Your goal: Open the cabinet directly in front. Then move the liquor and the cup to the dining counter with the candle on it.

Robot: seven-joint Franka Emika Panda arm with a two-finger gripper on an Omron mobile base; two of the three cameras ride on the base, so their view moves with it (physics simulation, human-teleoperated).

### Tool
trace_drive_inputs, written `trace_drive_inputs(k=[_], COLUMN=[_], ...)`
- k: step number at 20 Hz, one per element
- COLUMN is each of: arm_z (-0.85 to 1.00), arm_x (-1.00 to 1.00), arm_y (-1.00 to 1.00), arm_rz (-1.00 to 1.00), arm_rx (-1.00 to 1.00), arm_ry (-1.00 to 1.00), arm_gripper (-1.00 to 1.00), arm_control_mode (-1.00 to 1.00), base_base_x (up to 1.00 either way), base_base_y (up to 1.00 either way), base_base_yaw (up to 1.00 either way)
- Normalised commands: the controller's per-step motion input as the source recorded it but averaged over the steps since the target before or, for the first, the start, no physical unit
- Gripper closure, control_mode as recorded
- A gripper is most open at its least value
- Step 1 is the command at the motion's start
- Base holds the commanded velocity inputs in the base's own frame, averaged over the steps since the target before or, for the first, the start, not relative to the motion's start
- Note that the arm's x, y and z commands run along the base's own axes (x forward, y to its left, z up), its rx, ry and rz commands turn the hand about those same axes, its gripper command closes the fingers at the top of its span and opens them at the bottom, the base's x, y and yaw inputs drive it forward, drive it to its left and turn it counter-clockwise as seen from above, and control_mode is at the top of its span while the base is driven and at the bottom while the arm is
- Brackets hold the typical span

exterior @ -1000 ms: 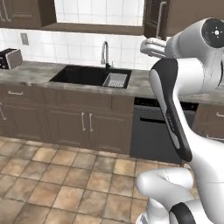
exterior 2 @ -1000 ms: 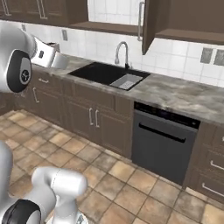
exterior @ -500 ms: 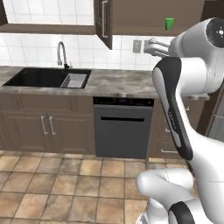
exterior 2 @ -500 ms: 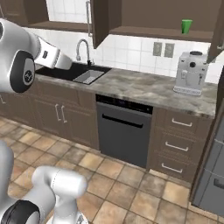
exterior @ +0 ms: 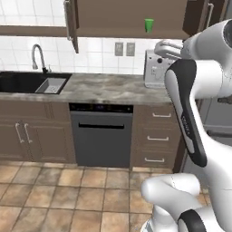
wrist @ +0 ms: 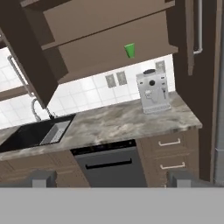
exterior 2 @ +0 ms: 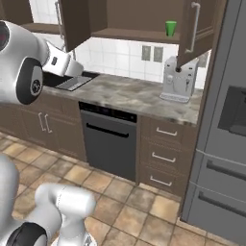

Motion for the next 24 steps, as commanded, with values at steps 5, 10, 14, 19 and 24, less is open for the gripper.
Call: trace_drive_inputs(k=[5, 10, 14, 19, 24], arm_z=[0.0, 0.0, 0.0, 0.0, 0.0], arm_x=[0.0, 0.0, 0.0, 0.0, 0.0], arm_y=[0.0, 0.0, 0.0, 0.0, 0.0], arm_rz=[0.0, 0.0, 0.0, 0.0, 0.0], arm_rx=[0.0, 0.0, 0.0, 0.0, 0.0], arm_ry=[0.0, 0.0, 0.0, 0.0, 0.0], arm_gripper=[-1.0, -1.0, -1.0, -1.0, -1.0], arm_control_mode=[1.0, 1.0, 1.0, 1.0, 1.0], base_base_x=[0.97, 1.0, 0.83, 0.76, 0.51], base_base_y=[-0.05, 0.0, 0.43, 0.36, 0.26], base_base_yaw=[0.0, -0.03, -0.3, -0.29, -0.15])
